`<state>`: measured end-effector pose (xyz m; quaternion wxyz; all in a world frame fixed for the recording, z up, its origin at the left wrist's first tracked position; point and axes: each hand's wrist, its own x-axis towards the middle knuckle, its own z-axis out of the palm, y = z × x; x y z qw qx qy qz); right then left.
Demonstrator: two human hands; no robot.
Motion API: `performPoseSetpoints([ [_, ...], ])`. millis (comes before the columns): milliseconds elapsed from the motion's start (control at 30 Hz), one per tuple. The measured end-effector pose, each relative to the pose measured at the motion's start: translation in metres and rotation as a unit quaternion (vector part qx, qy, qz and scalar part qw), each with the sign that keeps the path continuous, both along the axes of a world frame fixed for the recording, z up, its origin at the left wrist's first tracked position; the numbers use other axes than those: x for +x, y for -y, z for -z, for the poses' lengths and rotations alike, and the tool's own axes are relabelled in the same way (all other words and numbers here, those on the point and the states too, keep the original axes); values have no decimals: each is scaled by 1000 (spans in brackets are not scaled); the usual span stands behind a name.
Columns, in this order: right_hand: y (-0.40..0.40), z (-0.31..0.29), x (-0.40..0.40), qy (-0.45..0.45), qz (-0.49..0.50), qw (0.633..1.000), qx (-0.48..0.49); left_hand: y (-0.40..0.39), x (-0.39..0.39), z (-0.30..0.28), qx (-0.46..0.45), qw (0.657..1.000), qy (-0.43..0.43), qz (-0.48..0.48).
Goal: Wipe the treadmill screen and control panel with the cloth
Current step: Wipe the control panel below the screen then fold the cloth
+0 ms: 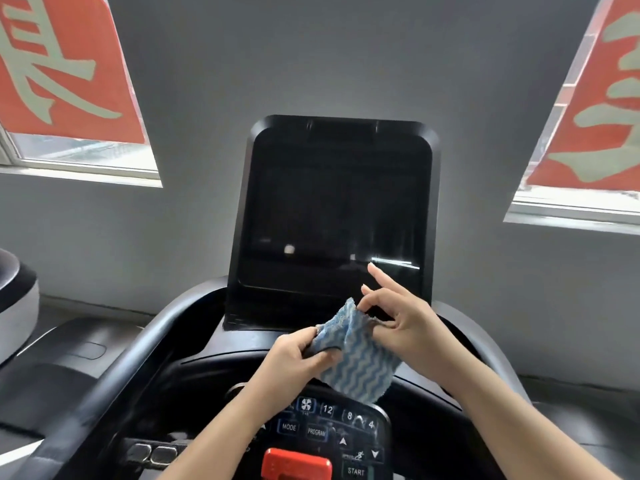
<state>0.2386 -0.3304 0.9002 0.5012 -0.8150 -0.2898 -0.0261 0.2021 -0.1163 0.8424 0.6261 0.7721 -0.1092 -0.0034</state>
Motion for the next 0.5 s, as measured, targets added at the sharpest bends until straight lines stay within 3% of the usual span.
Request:
performPoseSetpoints([
  [233,26,18,-3,-3,19,1000,4,14,-14,-3,-19,1000,6,-7],
  [500,62,49,-36,-3,78,997,1,24,-23,-9,64,998,16,-11],
])
